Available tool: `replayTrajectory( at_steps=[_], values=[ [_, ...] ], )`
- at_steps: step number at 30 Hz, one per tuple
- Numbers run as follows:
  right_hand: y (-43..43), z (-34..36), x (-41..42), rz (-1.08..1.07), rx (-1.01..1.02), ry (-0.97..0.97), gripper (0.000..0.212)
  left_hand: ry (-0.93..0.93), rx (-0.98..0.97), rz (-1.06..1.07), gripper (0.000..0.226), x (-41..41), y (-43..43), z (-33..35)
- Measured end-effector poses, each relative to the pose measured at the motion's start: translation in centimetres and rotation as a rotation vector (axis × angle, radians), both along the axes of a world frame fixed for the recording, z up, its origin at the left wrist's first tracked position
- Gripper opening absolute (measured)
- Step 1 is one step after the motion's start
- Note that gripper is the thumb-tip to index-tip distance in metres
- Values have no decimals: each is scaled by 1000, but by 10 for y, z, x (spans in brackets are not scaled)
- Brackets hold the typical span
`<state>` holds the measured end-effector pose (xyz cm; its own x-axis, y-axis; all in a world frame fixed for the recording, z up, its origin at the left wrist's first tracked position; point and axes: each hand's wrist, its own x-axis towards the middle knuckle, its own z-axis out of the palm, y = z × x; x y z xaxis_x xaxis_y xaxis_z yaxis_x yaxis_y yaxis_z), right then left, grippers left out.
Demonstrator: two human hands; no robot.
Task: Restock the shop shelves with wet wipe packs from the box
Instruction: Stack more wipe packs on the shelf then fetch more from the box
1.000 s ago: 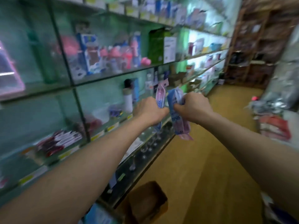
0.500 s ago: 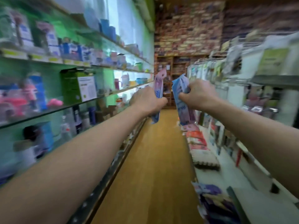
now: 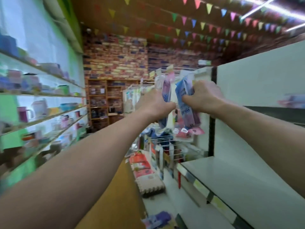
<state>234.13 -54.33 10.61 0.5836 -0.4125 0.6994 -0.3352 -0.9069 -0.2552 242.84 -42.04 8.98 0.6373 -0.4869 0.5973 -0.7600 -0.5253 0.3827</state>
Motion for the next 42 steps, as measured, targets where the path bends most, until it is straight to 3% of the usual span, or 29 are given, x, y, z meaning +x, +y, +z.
replayTrajectory(
  at_steps=[10, 15, 27, 35, 40, 42],
  values=[
    [-58, 36, -25, -330, 15, -32, 27, 3, -45, -379, 27, 16, -104, 32],
    [-93, 55, -56, -456, 30, -66, 25, 121, -121, -581, 27, -3, -166, 42],
    [-178, 76, -115, -604, 52, -168, 22, 152, -167, -773, 28, -66, -281, 69],
    [-217, 74, -132, -603, 269, -165, 10, 548, -227, -869, 25, -83, -335, 74],
    [-222, 80, -134, -642, 382, -189, 37, 869, -171, -983, 40, -71, -353, 86],
    [-224, 81, -135, -657, 435, -211, 46, 983, -126, -1061, 36, -66, -359, 91]
  ],
)
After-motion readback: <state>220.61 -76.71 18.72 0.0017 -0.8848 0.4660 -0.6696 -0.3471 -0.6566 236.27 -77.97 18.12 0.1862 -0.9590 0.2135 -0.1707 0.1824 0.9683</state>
